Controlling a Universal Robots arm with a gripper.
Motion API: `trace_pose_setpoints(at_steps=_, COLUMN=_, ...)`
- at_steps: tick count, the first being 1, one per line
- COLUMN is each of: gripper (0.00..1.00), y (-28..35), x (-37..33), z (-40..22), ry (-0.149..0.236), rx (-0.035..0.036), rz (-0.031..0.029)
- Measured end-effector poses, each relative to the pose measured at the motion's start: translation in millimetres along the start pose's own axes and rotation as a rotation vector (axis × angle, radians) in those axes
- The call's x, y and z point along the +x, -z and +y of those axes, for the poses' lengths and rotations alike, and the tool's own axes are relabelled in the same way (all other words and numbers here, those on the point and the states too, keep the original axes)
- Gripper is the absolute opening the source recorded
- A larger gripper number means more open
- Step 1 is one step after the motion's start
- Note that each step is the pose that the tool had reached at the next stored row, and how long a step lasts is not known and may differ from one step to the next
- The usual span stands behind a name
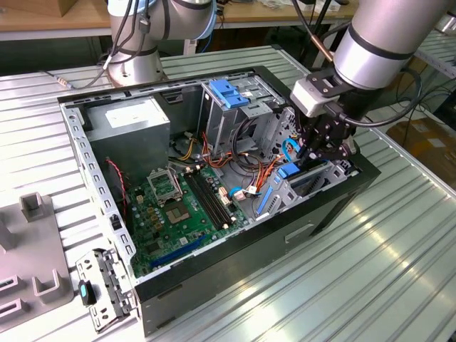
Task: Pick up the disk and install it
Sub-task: 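Insert the second disk wire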
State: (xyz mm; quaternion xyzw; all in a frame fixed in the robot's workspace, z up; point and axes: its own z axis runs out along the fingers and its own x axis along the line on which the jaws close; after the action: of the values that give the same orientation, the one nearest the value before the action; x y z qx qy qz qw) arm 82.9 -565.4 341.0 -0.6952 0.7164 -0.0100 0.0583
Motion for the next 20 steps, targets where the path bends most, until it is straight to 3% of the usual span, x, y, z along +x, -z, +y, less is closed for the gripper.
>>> trace_pose_setpoints(at_steps=6, gripper=0.17, y=-0.1, x=0.1, z=0.0, ry=0.0, rx=0.0002, rz=-0.0019)
trace_pose_setpoints(at_steps=7, gripper=0.17, y=1.2, x=0.0, z=-0.2, ry=0.0, rx=0.0014, rz=-0.0022)
trace_pose_setpoints(at_steps=8, gripper=0.24, y=3.2, x=-0.2, z=-0.4, ry=0.0, rx=0.0014, rz=-0.002)
trace_pose_setpoints(at_steps=12, gripper=0.24, y=14.8, x=-1.0, z=-1.4, ry=0.0, rx=0.0017, rz=-0.0017)
trace_pose_setpoints(at_steps=14, gripper=0.24, y=14.7, x=-1.0, z=-1.4, ry=0.0, rx=0.002, rz=-0.002)
trace_pose_setpoints(at_steps=17, gripper=0.11, y=14.8, x=-1.0, z=-1.4, ry=0.0, rx=0.0022, rz=-0.0018)
trace_pose_setpoints(at_steps=20, gripper=0.11, y=14.9, x=-1.0, z=-1.4, ry=0.0, rx=0.0024, rz=-0.0017)
